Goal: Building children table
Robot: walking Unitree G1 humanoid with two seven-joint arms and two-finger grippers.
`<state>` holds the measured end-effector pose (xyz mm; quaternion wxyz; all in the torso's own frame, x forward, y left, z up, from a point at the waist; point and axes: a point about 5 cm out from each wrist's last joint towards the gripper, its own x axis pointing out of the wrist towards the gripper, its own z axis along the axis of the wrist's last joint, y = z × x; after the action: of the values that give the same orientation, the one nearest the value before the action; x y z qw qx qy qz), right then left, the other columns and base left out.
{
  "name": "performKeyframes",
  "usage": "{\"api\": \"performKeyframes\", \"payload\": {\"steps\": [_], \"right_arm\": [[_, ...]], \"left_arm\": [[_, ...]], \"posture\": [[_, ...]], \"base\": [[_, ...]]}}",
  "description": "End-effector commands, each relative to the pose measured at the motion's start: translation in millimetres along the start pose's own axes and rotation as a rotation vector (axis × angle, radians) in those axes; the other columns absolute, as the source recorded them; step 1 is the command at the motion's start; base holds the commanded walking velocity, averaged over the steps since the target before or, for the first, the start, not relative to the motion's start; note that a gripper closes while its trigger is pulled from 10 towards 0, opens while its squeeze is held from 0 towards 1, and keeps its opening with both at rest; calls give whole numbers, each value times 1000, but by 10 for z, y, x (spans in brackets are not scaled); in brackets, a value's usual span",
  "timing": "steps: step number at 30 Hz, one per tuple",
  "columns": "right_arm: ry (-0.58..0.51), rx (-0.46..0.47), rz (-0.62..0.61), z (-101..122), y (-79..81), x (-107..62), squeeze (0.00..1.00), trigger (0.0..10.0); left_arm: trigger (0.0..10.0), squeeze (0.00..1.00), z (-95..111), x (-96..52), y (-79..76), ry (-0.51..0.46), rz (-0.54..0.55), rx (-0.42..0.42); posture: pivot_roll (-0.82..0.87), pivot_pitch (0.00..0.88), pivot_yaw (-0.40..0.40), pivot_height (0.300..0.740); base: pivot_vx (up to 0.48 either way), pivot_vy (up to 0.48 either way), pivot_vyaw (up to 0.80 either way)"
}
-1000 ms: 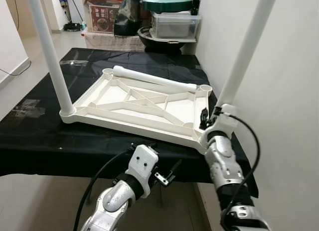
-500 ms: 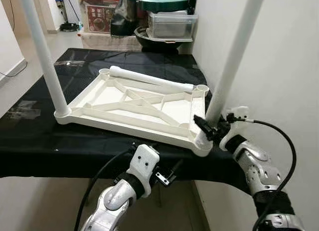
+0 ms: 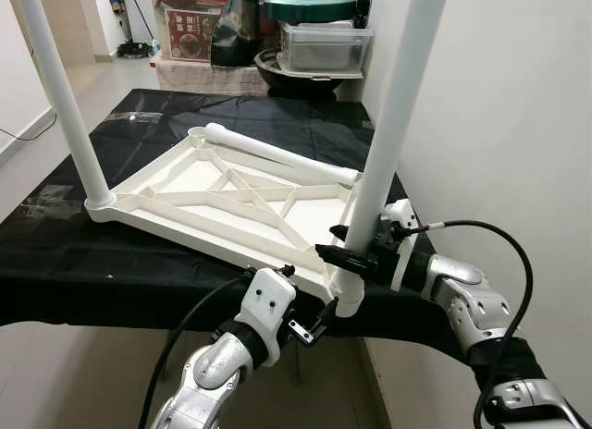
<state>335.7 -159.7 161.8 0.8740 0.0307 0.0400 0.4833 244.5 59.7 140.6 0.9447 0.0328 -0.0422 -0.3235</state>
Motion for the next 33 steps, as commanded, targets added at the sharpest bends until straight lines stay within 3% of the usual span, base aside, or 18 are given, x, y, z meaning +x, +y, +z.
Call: {"api": "performKeyframes", "payload": {"steps": [1,8,13,14,15,16,18,20,21,22,25,29,30,31,33], "right_arm": [[25,3,2,-54,23,59,0,0],[5,11,-153,-145,-24,61,0,0],[-49,60,-625,-140,-322,-7,0,0],[-49,60,-625,-140,-322,-7,0,0],[-54,69,-703,-141,-364,-30,0,0],[-14,88,-1012,-198,-482,-164,0,0],[-19,142,-1244,-256,-523,-290,0,0],[-19,142,-1244,-256,-523,-290,0,0],[-33,159,-1343,-279,-513,-351,0,0],[-33,159,-1343,-279,-513,-351,0,0],[-89,274,-1548,-362,-418,-384,0,0],[-120,312,-1553,-367,-365,-270,0,0],[-138,314,-1520,-346,-348,-194,0,4353],[-177,304,-1448,-297,-325,-89,0,10000],[-209,285,-1404,-251,-301,-15,0,10000]], "left_arm": [[10000,0,-9,14,-14,-3,-11,-5],[10000,0,-14,10,-18,-2,-15,-7],[10000,0,-13,9,-17,-1,-15,-8],[10000,0,-13,9,-17,-1,-15,-8],[10000,0,-13,9,-17,-1,-15,-8],[10000,0,-13,8,-15,-3,-17,-8],[10000,0,-13,8,-15,-4,-18,-9],[10000,0,-13,8,-15,-4,-18,-9],[10000,0,-13,10,-17,-4,-19,-9],[10000,0,-13,10,-17,-4,-19,-9],[10000,0,-20,12,-21,-3,-18,-8],[10000,0,-24,13,-20,-2,-16,-8],[10000,0,-24,13,-20,-1,-16,-8],[10000,0,-23,13,-17,-3,-13,-7],[10000,0,-23,12,-16,-4,-12,-6]], "posture": [[172,0,-91,740],[172,0,-90,740],[169,0,-89,740],[169,0,-89,740],[169,0,-89,740],[162,0,-84,740],[162,0,-84,740],[162,0,-84,740],[158,0,-82,740],[158,0,-82,740],[163,0,-84,740],[163,0,-84,740],[163,0,-84,740],[163,0,-84,740],[163,0,-84,740]], "base": [[0,0,0],[0,0,0],[0,0,0],[0,0,0],[0,0,0],[0,0,0],[0,0,0],[0,0,0],[0,0,0],[0,0,0],[0,0,0],[0,0,0],[0,0,0],[0,0,0],[0,0,0]]}}
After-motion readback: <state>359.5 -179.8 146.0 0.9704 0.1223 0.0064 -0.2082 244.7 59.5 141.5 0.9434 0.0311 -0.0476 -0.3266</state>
